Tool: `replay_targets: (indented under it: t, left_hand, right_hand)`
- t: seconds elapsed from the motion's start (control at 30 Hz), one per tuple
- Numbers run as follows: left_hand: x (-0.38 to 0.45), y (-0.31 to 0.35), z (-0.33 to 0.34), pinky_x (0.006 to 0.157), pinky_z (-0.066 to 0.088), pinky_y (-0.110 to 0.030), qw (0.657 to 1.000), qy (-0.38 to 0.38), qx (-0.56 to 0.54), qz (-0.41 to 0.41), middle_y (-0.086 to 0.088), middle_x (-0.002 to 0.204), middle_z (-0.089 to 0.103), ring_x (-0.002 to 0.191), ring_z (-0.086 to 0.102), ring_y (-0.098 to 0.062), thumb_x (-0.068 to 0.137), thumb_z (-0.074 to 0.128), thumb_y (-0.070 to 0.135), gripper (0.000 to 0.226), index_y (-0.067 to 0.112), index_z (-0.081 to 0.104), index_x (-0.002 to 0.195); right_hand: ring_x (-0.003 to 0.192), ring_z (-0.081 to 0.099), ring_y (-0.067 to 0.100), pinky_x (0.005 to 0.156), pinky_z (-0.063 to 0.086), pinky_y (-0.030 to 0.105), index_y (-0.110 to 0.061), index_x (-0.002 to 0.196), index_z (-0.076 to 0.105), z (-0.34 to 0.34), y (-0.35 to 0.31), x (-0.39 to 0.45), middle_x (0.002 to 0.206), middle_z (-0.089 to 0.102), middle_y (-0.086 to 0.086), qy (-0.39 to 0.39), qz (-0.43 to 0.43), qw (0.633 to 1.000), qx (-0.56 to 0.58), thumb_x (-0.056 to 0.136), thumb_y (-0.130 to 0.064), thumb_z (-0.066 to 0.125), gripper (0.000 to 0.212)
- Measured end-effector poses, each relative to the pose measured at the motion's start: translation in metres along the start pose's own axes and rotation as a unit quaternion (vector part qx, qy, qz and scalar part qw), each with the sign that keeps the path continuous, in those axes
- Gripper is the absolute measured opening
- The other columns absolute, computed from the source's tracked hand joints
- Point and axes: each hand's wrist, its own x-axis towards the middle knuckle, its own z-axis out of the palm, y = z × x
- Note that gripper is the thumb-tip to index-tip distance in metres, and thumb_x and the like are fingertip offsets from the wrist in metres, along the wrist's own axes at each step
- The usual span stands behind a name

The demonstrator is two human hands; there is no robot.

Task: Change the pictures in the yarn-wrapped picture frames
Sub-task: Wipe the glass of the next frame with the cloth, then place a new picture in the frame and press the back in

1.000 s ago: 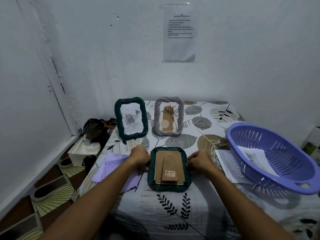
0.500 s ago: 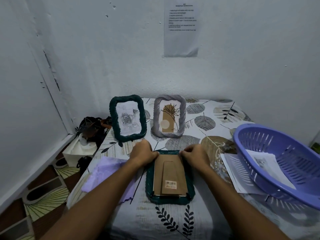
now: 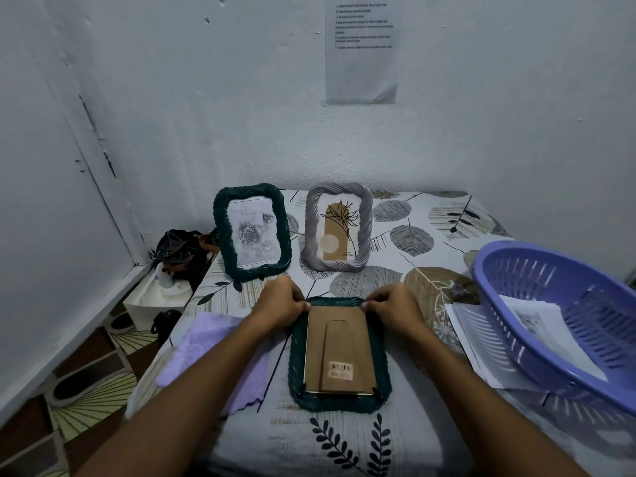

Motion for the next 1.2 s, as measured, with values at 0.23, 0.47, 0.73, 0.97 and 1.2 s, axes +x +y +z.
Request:
replay_targets:
  t: [0.23,0.47,0.73,0.97,1.2]
  left_hand:
    - [-0.001,-0.001,-0.006,0.049,0.049,-0.018,0.999,-0.029,-0.019,0.018,-0.014,0.071,0.072,0.044,0.059,-0.008,0.085,0.07,0.009,0.009,0.004,0.076,0.081]
    - [-0.024,0.008,-0.007,0.063,0.051,-0.032,1.0,0.003,0.006,-0.015,-0.011,0.071,0.067,0.067,0.063,-0.02,0.075,0.079,0.028,0.027,0.006,0.065,0.071]
    - [-0.083,0.01,-0.013,0.065,0.059,-0.042,0.998,-0.025,-0.041,-0.037,-0.009,0.074,0.069,0.069,0.068,-0.021,0.072,0.082,0.027,0.03,0.003,0.067,0.08]
    - [-0.125,0.011,-0.007,0.054,0.058,-0.047,0.988,-0.045,-0.134,-0.065,-0.024,0.074,0.068,0.056,0.069,-0.031,0.074,0.082,0.011,0.03,0.012,0.052,0.08]
    - [-0.133,0.012,-0.005,0.042,0.052,-0.035,0.962,-0.072,-0.232,-0.126,-0.032,0.072,0.065,0.039,0.055,-0.026,0.08,0.074,-0.001,0.048,0.0,0.044,0.116]
  right_hand:
    - [0.079,0.067,0.019,0.08,0.056,0.041,-0.006,0.092,0.076,-0.007,-0.001,-0.002,0.089,0.074,0.009,-0.014,-0.038,0.999,0.008,0.083,-0.01,0.071,0.011]
    - [0.072,0.068,0.022,0.073,0.057,0.041,-0.004,0.079,0.075,-0.01,-0.006,-0.03,0.075,0.071,0.01,-0.002,-0.011,1.0,0.01,0.082,-0.018,0.073,0.015]
    - [0.088,0.066,0.034,0.08,0.054,0.049,0.01,0.094,0.066,-0.017,-0.01,-0.088,0.093,0.069,0.025,-0.007,0.037,0.999,0.005,0.076,-0.024,0.078,0.041]
    - [0.096,0.063,0.038,0.085,0.051,0.05,0.013,0.101,0.064,-0.018,-0.011,-0.126,0.104,0.065,0.029,-0.016,0.049,0.998,-0.025,0.072,-0.032,0.081,0.057]
    - [0.092,0.065,0.038,0.082,0.053,0.05,0.013,0.104,0.062,-0.02,-0.015,-0.138,0.104,0.065,0.029,-0.029,0.068,0.997,-0.018,0.07,-0.028,0.084,0.058]
